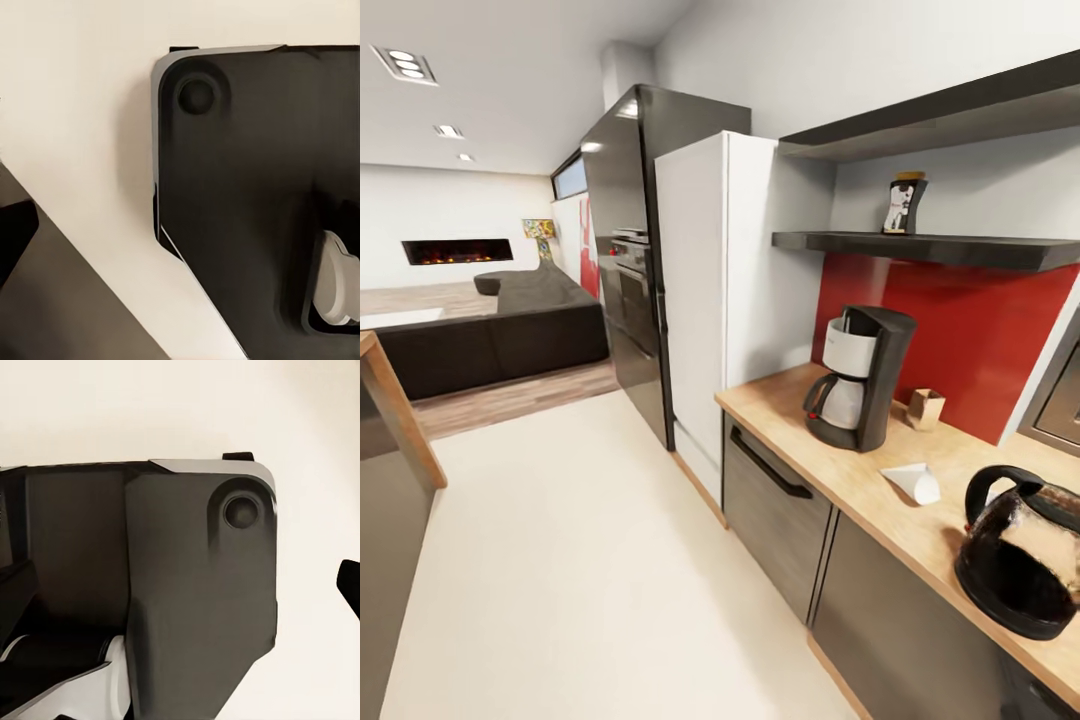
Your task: Set up a coffee station on the kitchen countertop: keep the coffee maker on the countertop, move the bottle of coffee from the kitchen shelf to the counter next to the coffee maker, place a paper coffee filter on top of the coffee maker, put the saucer next to the coffee maker with the coffee cup on the saucer, and place the electric kettle next to the coffee maker.
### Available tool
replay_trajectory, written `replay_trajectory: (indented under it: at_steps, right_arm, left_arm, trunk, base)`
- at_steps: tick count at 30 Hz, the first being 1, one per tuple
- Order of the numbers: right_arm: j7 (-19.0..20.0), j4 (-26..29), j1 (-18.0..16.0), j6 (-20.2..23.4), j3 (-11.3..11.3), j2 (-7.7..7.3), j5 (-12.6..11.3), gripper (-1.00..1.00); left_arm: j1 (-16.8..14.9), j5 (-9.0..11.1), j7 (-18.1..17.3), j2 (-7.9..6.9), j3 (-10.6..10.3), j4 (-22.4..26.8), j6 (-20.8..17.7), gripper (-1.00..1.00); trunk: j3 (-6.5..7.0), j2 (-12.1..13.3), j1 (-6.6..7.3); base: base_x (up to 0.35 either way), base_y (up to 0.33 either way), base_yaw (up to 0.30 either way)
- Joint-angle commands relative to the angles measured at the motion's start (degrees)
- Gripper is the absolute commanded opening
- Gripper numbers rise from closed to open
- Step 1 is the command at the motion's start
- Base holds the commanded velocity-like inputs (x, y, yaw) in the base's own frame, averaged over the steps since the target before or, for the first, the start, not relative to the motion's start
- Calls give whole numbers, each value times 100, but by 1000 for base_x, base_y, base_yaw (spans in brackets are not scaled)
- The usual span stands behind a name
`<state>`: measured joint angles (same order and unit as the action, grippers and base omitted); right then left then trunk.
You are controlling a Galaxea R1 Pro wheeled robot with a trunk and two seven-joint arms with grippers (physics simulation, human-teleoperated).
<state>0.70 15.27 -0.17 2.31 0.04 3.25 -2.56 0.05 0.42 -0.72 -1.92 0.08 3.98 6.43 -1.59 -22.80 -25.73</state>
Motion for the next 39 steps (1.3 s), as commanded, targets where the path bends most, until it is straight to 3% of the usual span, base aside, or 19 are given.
replay_trajectory:
  at_steps: [1, 11, 26, 39]
  right_arm:
    - [8, 11, -1, 24, 2, 0, -26, 100]
    - [-10, 21, -1, 24, -19, 0, -33, 100]
    - [0, 20, -1, 24, -21, 0, -34, 100]
    - [0, 12, -1, 23, -13, 0, -34, 100]
  left_arm:
    - [-1, 3, -7, -1, -2, 10, 9, 100]
    - [1, -1, -5, -9, 3, 15, 8, 100]
    - [-1, 10, 1, -44, 1, 13, 13, 100]
    - [-4, 3, 1, -54, 6, 24, 11, 100]
  trunk:
    - [-11, -11, -5]
    - [-11, -11, -5]
    - [-11, -11, -5]
    - [-11, -11, -5]
  base:
    - [223, 41, -5]
    - [253, 9, -24]
    - [12, 4, -249]
    - [1, 261, -272]
